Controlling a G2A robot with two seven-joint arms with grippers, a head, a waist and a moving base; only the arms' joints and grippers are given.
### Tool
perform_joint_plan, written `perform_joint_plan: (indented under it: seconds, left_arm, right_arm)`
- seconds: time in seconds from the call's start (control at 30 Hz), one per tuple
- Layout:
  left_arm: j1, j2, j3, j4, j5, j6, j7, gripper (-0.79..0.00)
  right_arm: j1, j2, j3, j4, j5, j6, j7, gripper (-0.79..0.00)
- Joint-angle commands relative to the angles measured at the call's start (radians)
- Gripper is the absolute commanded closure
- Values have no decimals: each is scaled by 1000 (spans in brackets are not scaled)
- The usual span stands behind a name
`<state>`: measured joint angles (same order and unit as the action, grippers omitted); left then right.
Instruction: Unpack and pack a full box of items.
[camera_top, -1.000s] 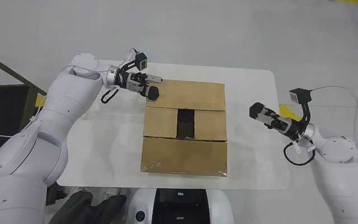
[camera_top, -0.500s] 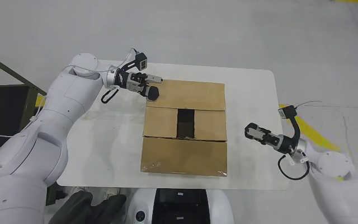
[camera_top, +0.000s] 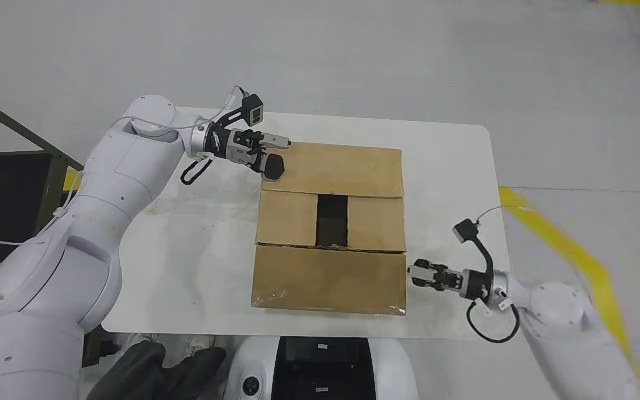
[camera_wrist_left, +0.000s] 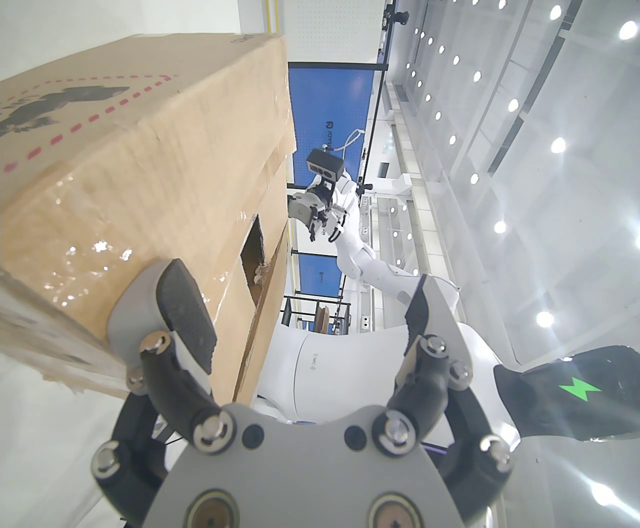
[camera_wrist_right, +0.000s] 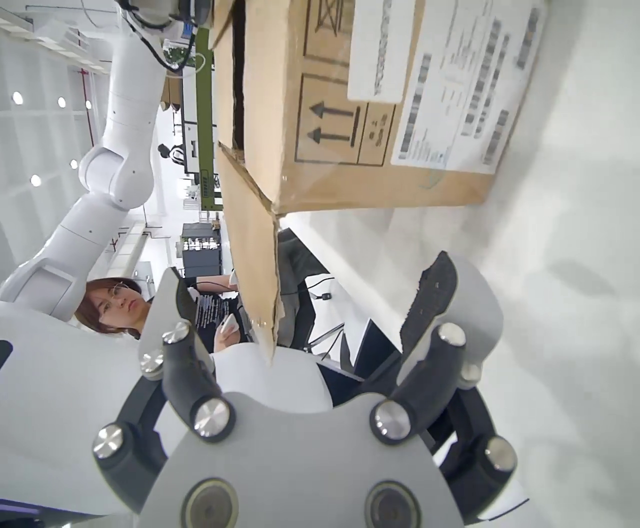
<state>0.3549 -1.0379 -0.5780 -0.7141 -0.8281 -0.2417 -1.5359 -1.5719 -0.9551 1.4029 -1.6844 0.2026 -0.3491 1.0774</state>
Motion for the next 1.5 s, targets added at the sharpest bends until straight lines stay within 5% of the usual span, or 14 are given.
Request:
perform_joint_plan:
  seconds: [0.0,0.43,1.0,1.47]
  left_arm:
    - [0,0,0,0,0,0,0,-785]
    - [0,0,0,0,0,0,0,-785]
    - [0,0,0,0,0,0,0,-785]
    - [0,0,0,0,0,0,0,-785]
  right_arm:
    - [3,-2,-20,-3,-7,0,-3,-785]
    - [-5,-4,-80,-83,4,-42,-3,-785]
    - [-94,7,-6,-270,-35,-158,-130,-785]
    - [-77,8,19,-250,-8,-251,-196,-785]
